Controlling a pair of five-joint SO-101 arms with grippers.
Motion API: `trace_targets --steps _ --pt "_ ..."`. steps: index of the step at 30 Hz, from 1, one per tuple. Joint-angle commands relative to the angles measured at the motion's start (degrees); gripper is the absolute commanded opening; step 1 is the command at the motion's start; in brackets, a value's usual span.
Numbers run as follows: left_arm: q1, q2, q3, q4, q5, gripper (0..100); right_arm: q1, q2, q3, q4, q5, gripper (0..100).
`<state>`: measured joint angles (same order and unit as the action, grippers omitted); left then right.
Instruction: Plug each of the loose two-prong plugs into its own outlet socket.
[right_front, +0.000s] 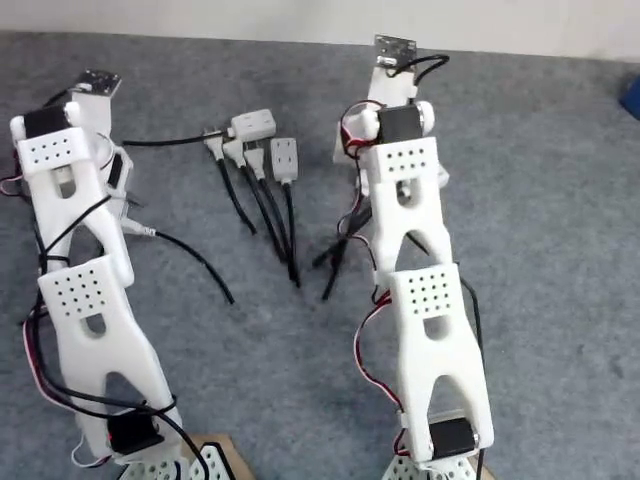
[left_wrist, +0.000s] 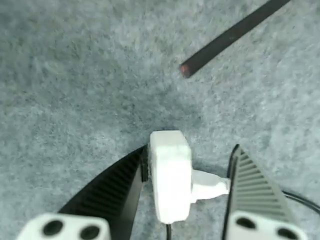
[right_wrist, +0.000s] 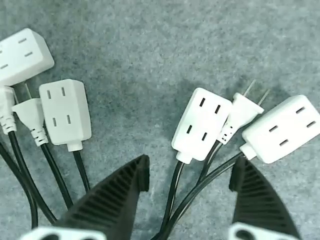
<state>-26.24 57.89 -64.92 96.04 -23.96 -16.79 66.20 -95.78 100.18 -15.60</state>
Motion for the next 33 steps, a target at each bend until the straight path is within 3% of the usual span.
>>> trace_targets --steps 1,12,23,27,31,33 --pt "-1.2 -2.3 2.2 -2.2 -3.3 21 1.0 -4.2 -4.8 0.9 0.4 25.6" --pt "-2.5 -2.3 6.1 -9.1 -3.8 1 0.9 -4.2 -4.5 0.9 0.4 25.6" --pt "-4.7 -2.3 6.4 -12.2 -3.7 2 0.6 0.9 -5.0 0.9 0.6 25.6" --pt "-5.1 -2.3 6.1 -12.4 -3.3 12 0.6 2.2 -5.0 0.9 0.4 25.6" --pt "-9.0 -2.8 4.5 -14.3 0.6 0 0.5 2.2 -5.0 0.9 0.4 25.6" --pt "-10.7 -2.4 2.7 -14.7 0.4 2 0.1 2.2 -5.0 0.9 0.4 25.6"
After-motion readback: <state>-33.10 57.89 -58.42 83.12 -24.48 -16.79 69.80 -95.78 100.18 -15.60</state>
